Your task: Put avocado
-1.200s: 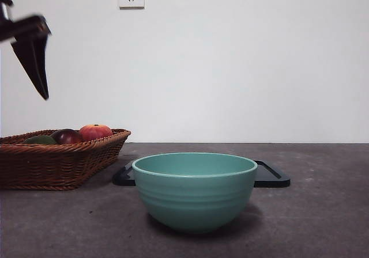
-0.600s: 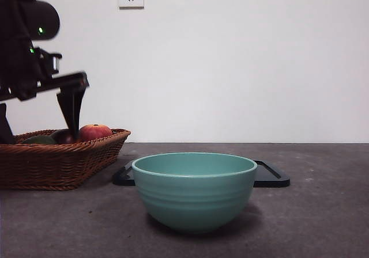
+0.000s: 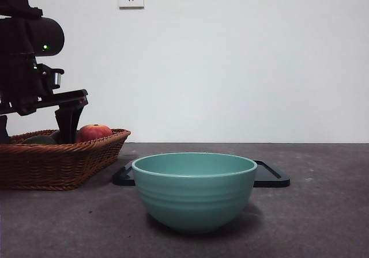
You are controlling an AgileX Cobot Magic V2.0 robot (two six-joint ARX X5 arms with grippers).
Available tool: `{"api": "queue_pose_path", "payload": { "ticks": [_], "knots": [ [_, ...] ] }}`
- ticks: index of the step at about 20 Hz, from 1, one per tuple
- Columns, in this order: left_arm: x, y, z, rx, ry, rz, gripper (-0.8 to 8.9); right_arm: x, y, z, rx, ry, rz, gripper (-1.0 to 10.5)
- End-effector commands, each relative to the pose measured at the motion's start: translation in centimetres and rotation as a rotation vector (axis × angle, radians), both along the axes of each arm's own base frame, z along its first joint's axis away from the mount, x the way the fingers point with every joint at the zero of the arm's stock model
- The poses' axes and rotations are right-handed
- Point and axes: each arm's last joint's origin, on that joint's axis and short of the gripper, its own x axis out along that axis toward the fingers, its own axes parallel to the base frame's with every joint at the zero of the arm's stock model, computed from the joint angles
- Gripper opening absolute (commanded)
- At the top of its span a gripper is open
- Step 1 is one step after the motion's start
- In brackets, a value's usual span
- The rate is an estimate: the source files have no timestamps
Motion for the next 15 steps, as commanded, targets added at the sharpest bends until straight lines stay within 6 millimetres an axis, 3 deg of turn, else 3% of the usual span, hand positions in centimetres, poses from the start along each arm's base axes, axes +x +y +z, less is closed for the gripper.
{"api": "queue_pose_path", "payload": {
  "ticks": [1, 3, 6, 10, 15],
  "knots": [
    [0.7, -0.2, -0.5, 0.01, 0.004, -0.008, 4.89, 0.1, 0.1, 0.5, 0.005, -0.018, 0.008, 5.7],
    [0.7, -0.2, -0.6, 0.01, 0.006, -0.006, 3.88, 0.1, 0.1, 0.5, 0.008, -0.015, 0.009, 5.7],
    [0.6, -0.2, -0.6, 0.013, 0.016, -0.01, 1.2, 0.1, 0.1, 0.5, 0.021, 0.001, 0.001, 5.7],
    [0.6, -0.2, -0.1, 0.019, 0.034, -0.024, 1.15, 0.0, 0.1, 0.5, 0.024, 0.001, 0.008, 5.7],
    [0.6, -0.4, 3.8, 0.025, 0.056, -0.045, 1.14, 0.0, 0.1, 0.5, 0.024, 0.001, 0.008, 5.7]
  ]
}}
